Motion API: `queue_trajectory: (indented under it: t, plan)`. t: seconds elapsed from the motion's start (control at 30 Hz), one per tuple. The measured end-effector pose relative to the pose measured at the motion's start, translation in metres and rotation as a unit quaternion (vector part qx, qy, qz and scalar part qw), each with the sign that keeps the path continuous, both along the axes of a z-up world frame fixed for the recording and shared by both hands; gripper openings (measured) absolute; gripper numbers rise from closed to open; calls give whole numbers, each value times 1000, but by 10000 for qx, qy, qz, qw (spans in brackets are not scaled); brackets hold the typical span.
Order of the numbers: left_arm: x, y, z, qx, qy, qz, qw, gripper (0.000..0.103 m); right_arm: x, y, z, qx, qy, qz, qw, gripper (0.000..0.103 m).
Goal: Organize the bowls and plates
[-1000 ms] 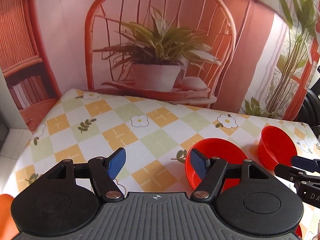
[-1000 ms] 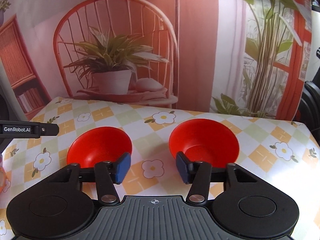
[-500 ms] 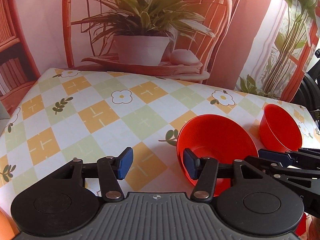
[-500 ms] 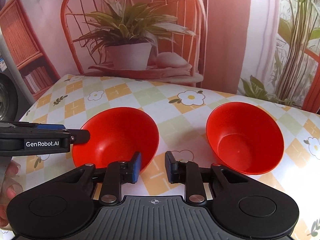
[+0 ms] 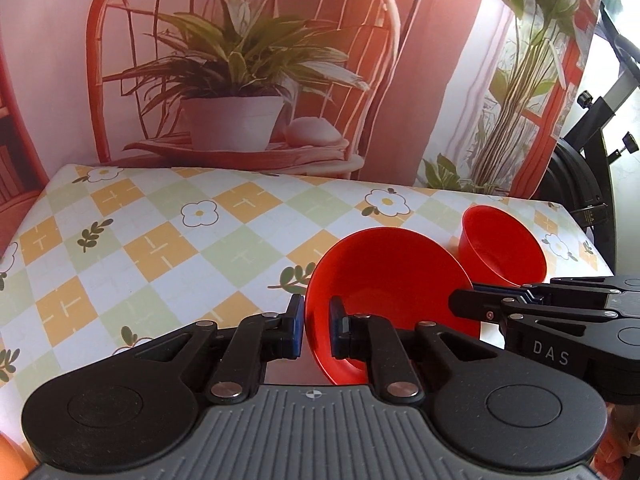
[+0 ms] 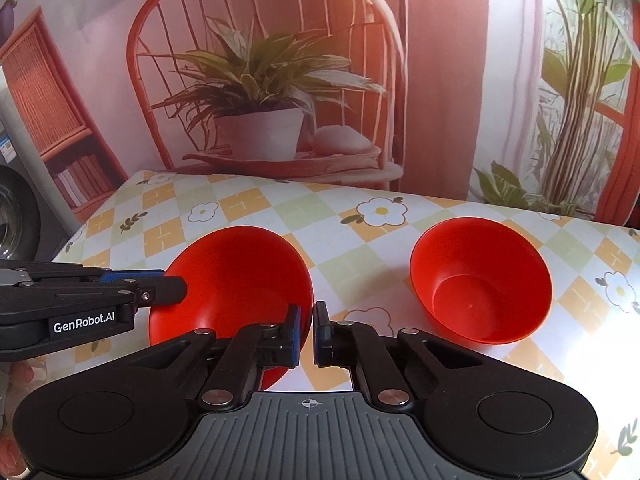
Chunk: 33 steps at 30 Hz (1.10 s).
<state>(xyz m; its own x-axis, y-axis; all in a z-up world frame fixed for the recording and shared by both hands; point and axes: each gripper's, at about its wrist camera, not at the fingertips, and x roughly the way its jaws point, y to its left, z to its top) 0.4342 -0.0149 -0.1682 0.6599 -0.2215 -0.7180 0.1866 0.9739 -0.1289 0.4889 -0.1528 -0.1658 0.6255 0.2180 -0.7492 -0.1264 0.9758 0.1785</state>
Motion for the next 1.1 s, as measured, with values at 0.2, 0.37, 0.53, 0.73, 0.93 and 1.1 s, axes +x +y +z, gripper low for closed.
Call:
queue_trajectory:
  t: [0.2, 0.37, 0.53, 0.73, 0.93, 1.1]
  plan:
    - [-16, -4, 20, -128, -43, -38, 9999, 14, -20, -13, 18, 313, -80, -243, 9992, 4]
    - [-36, -15, 35, -99, -125, -128, 9998, 14, -46, -28, 36, 563, -286, -467, 9969, 3]
    - [-58, -33, 45, -18, -172, -308, 9994, 14, -75, -48, 45, 713, -402, -695, 9942, 3]
    - [-79, -58, 43, 148, -132, -550, 9983, 14, -110, -71, 42, 792, -444, -995, 9909, 3]
    - [-93, -74, 36, 280, -25, -714, 9971, 14, -136, -85, 36, 910, -467, -1200, 9875, 3]
    - [-97, -79, 27, 371, 119, -750, 9964, 14, -150, -92, 24, 1100, -330, -1330, 9844, 3]
